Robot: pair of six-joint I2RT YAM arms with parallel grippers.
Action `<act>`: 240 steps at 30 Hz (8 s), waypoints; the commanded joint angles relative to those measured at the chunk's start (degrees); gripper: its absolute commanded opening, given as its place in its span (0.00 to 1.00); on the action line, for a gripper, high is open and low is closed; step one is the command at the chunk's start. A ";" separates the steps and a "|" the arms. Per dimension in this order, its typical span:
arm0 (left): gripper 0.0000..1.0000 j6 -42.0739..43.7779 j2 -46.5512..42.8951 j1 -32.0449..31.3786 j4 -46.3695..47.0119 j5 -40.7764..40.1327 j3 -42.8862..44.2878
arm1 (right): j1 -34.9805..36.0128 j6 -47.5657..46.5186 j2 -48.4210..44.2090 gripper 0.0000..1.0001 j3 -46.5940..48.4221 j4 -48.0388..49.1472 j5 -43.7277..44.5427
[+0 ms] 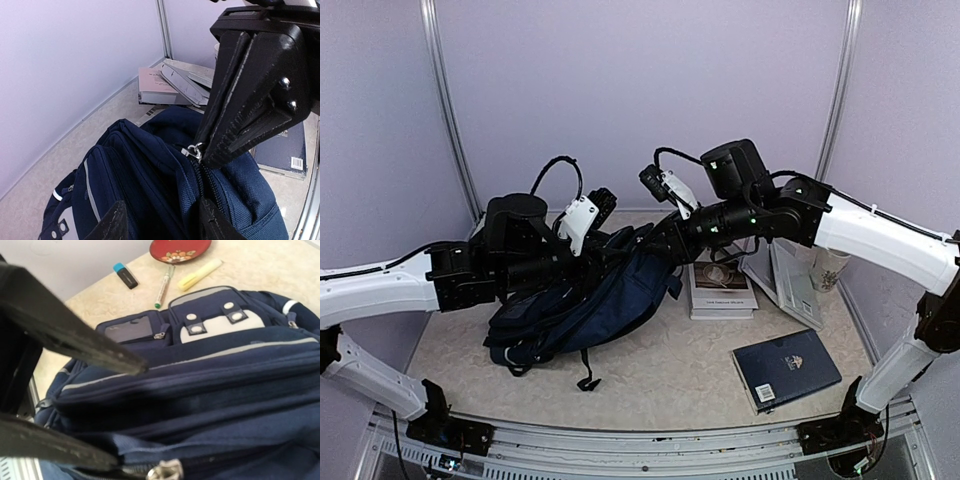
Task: Pack the student bag
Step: Unzip the largest pocket of the student bag, then pick up the book, then place the book in the largest pocket of the bag.
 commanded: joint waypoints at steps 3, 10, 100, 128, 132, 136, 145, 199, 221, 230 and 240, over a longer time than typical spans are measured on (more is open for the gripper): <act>0.58 -0.85 3.16 0.62 -2.87 0.84 2.27 | 0.82 -1.13 -0.26 0.00 2.91 3.20 0.04; 0.58 -1.24 7.07 0.62 -4.13 0.59 3.43 | 0.81 -1.26 -0.72 0.00 2.68 3.46 0.05; 0.00 14.31 -22.90 -5.87 7.90 19.53 -8.04 | -24.97 1.18 -5.90 0.30 -31.57 23.52 -9.43; 0.00 14.33 -12.57 2.73 12.19 -1.09 -4.21 | -24.80 12.53 3.75 0.89 -32.02 -9.51 50.79; 0.00 14.45 -13.35 2.78 11.59 0.19 -4.38 | -24.80 13.94 7.12 0.75 -32.22 -10.35 54.44; 0.00 14.39 -13.51 2.80 11.38 0.50 -4.29 | -24.80 14.38 8.34 0.48 -31.83 -11.08 56.45; 0.00 14.52 -12.83 2.82 11.14 -0.12 -4.98 | -22.45 15.96 4.28 0.07 -27.68 -16.57 57.32; 0.00 4.41 -3.05 9.28 17.36 3.28 -1.77 | -12.34 37.48 -5.63 0.00 -42.58 50.36 -36.09; 0.00 -0.99 -4.55 8.84 22.53 20.64 -6.70 | -11.22 54.41 21.83 0.38 -24.23 62.56 -15.64; 0.00 -1.86 -5.04 10.82 19.35 12.23 -6.71 | -5.65 20.93 10.63 0.70 -13.44 16.07 5.95; 0.00 -2.31 -4.52 11.08 18.27 11.00 -6.48 | -6.46 12.64 -8.04 0.99 -16.23 -3.72 27.16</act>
